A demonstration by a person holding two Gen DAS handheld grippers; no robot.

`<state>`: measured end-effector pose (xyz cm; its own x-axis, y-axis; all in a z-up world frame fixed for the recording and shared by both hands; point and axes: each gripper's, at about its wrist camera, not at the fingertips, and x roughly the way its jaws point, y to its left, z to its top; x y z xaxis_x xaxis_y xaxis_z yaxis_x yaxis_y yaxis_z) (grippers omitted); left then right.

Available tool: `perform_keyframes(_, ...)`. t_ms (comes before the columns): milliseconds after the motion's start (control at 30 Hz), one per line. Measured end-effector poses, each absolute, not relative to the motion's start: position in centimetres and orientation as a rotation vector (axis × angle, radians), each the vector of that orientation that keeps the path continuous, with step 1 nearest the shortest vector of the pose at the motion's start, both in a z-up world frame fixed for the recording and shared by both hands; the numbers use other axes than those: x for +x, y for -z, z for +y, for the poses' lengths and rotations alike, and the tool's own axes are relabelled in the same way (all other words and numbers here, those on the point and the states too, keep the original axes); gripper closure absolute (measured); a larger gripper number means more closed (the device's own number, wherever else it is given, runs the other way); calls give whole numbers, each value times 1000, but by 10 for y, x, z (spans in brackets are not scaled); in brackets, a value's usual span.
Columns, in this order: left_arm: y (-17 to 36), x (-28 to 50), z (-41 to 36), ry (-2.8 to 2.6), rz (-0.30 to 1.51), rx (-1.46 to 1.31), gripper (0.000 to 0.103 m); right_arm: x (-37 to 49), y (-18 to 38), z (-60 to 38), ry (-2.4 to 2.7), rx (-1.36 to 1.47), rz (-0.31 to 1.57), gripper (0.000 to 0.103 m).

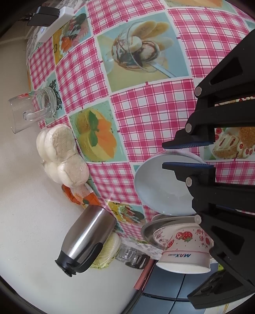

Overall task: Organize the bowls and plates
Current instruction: 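Lift the white round bowl with both tools toward the basin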

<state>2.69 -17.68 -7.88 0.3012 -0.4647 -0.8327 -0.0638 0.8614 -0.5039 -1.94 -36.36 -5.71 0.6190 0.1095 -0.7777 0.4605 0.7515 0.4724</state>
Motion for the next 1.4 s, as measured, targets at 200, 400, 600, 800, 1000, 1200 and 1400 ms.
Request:
perform_keyframes(200, 85, 28, -175, 252, 1270, -491, 26, -14, 71, -360, 226, 714, 930, 90)
perform_keyframes(400, 90, 30, -175, 244, 1286, -492, 26, -12, 76, -358, 228, 712, 941, 92)
perform_keyframes(600, 93, 28, -188, 260, 1308, -451, 26, -21, 73, -366, 262, 710, 948, 94)
perform_keyframes(800, 98, 27, -201, 280, 1316, -394, 25, -32, 72, -380, 296, 720, 946, 94)
perform_keyframes(1000, 97, 32, -208, 315, 1276, -359, 36, -39, 71, -388, 307, 748, 938, 94)
perform_keyframes(1200, 99, 32, -218, 360, 1248, -302, 62, -39, 71, -388, 310, 750, 940, 94)
perform_keyframes(1400, 108, 34, -222, 385, 1249, -268, 67, -35, 81, -385, 314, 761, 963, 94)
